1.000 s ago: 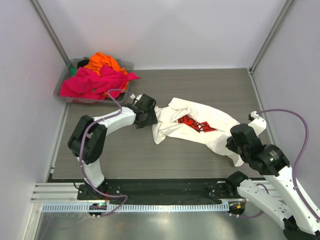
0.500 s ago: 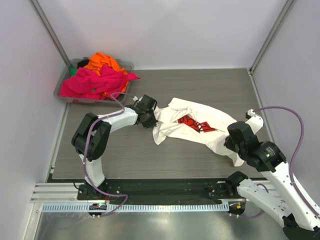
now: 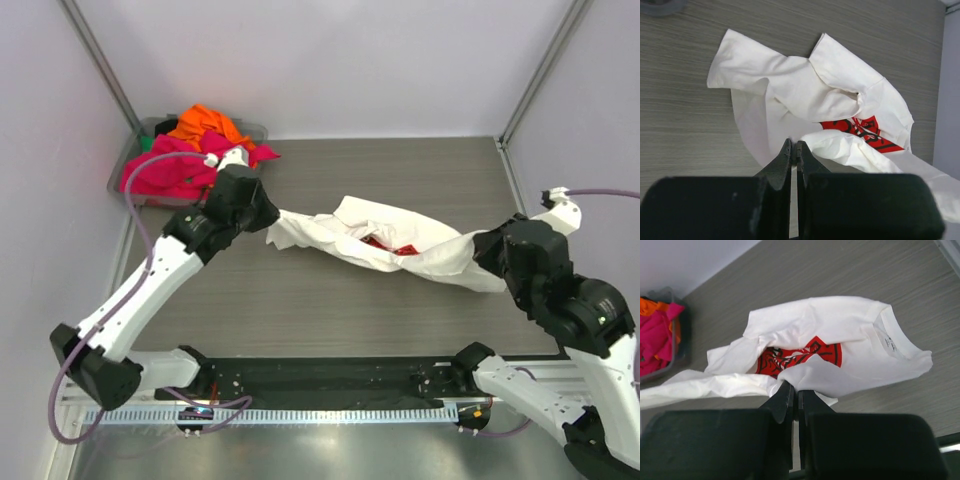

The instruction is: Fold and stack the t-shirts

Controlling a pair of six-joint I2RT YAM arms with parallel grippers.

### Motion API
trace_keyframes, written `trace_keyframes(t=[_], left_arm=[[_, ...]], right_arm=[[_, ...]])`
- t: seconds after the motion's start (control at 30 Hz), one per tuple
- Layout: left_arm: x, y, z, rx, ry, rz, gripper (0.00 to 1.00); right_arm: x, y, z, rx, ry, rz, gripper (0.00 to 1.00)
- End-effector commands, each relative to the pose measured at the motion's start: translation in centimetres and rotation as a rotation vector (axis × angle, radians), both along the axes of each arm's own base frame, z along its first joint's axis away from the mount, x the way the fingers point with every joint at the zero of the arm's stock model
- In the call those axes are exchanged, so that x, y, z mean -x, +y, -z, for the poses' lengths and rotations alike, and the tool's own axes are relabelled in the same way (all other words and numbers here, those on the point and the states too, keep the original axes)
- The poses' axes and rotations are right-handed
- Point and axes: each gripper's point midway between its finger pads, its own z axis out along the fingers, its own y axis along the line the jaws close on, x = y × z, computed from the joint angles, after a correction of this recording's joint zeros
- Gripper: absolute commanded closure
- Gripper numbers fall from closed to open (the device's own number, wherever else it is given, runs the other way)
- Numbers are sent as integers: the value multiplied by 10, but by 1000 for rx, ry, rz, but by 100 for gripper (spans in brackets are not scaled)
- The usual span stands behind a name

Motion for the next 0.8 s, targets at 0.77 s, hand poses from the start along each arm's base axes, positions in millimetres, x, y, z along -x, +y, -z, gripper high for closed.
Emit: trace_keyframes(t=[0.77], left_arm=[[138,125,-327,152,-738,-32,100]], right_arm=[[122,-98,-300,23,-884,-20,99]])
